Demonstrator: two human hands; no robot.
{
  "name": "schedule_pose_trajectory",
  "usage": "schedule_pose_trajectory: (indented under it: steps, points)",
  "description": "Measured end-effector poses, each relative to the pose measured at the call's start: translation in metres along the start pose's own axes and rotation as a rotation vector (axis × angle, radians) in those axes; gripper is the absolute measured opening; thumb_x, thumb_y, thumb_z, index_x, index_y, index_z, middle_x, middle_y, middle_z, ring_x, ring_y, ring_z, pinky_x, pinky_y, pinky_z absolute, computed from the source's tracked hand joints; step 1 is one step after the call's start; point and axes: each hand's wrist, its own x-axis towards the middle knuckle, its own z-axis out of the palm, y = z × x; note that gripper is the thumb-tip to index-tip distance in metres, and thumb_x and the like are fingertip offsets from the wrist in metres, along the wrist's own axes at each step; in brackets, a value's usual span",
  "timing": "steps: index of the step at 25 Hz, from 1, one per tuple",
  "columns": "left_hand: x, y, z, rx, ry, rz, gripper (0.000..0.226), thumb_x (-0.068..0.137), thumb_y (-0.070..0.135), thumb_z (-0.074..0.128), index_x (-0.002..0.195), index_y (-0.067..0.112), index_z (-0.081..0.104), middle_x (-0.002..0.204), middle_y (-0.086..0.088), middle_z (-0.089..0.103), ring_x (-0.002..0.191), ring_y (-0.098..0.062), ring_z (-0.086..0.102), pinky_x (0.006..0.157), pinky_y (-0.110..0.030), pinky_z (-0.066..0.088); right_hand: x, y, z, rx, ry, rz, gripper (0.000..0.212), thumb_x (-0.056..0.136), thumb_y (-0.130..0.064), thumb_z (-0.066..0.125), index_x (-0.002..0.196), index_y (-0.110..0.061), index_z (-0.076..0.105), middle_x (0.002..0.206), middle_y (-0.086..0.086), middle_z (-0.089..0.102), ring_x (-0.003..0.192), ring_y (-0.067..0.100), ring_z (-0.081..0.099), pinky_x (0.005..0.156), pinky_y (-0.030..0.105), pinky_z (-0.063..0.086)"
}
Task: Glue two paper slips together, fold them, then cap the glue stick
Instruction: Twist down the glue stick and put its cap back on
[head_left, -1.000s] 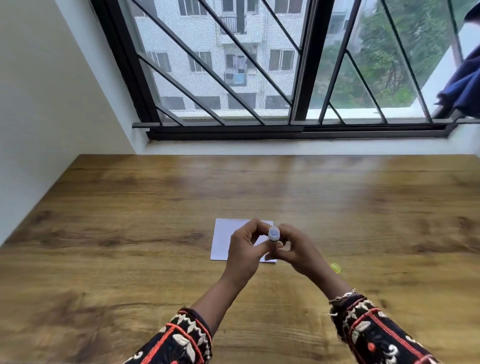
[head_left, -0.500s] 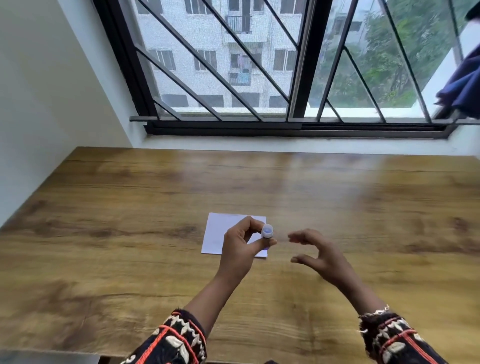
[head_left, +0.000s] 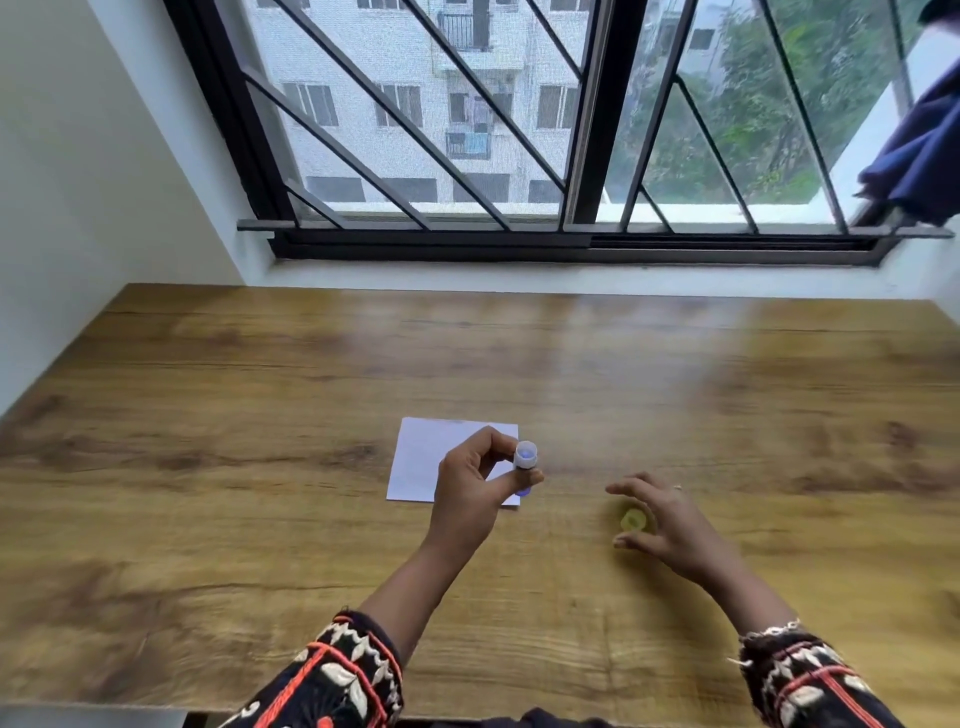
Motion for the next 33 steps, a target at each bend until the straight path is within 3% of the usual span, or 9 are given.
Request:
schedule_pose_trajectory:
  steps: [5,7,12,16,18,21,27,33]
  points:
    - [0.001,0.001,0.002,0.020,-0.004,-0.004,0.020,0.068,-0.005,0.075,0.070,0.009,0.060,0.064,0.015,0.063,0.072,-0.006,0.058,0.072,-0.016,0.047,0.001,0.003,0.001,0.023,0.009,0.047,0.029,0.067,-0.001,0.073,0.091,-0.016,0.066,0.090,-0.010,0.052,0.090,0.017,0.054,0.078,0.025,0.037]
    - [0.001,0.001,0.003,0.019,-0.002,-0.010,0.023,0.068,-0.005,0.075,0.069,0.011,0.060,0.063,0.016,0.062,0.072,-0.006,0.058,0.072,-0.016,0.047,0.000,-0.001,-0.003,0.055,0.015,0.048,0.029,0.068,0.000,0.072,0.083,-0.024,0.063,0.085,-0.010,0.053,0.085,0.020,0.055,0.074,0.027,0.040]
    - [0.002,0.002,0.005,0.023,0.004,-0.009,0.022,0.069,-0.005,0.074,0.070,0.012,0.060,0.064,0.016,0.062,0.075,-0.009,0.059,0.074,-0.020,0.048,0.005,-0.032,-0.017,0.279,0.111,0.054,0.045,0.067,-0.001,0.075,0.086,-0.033,0.050,0.081,0.004,0.061,0.075,0.022,0.062,0.067,0.022,0.049]
    - [0.002,0.002,0.006,0.034,0.012,-0.009,0.022,0.069,-0.004,0.074,0.071,0.012,0.060,0.065,0.016,0.062,0.074,-0.007,0.058,0.074,-0.020,0.048,0.013,-0.058,-0.026,0.447,0.234,0.023,0.034,0.064,-0.006,0.079,0.077,-0.024,0.054,0.078,0.014,0.066,0.068,0.021,0.061,0.065,0.029,0.052]
    - [0.002,0.002,0.007,0.040,0.021,-0.012,0.021,0.070,-0.003,0.074,0.071,0.013,0.060,0.065,0.015,0.062,0.073,-0.006,0.058,0.074,-0.019,0.048,0.015,-0.075,-0.031,0.482,0.245,-0.029,0.036,0.066,-0.005,0.077,0.080,-0.029,0.056,0.077,0.005,0.065,0.069,0.009,0.060,0.064,0.018,0.051]
    - [0.002,0.002,0.010,0.058,0.031,-0.013,0.020,0.071,-0.001,0.074,0.072,0.013,0.061,0.068,0.013,0.062,0.075,-0.006,0.059,0.076,-0.019,0.049,0.018,-0.092,-0.037,0.480,0.246,-0.100,0.044,0.067,-0.004,0.077,0.089,-0.034,0.053,0.081,-0.004,0.064,0.075,0.009,0.062,0.068,0.016,0.051]
    - [0.004,0.005,0.012,0.113,0.027,-0.002,0.020,0.073,0.003,0.074,0.072,0.017,0.061,0.064,0.016,0.063,0.070,-0.003,0.058,0.073,-0.021,0.049,0.025,-0.104,-0.043,0.392,0.208,-0.231,0.030,0.075,0.001,0.068,0.099,-0.017,0.068,0.092,-0.009,0.057,0.087,0.003,0.057,0.073,0.011,0.047]
    - [0.002,0.009,0.014,0.177,0.009,0.023,0.013,0.073,0.005,0.074,0.074,0.013,0.063,0.068,0.011,0.064,0.070,-0.007,0.062,0.078,-0.032,0.056,0.029,-0.105,-0.047,0.379,0.151,-0.305,0.022,0.070,0.009,0.069,0.086,-0.006,0.067,0.093,0.003,0.066,0.088,0.011,0.062,0.075,0.014,0.052]
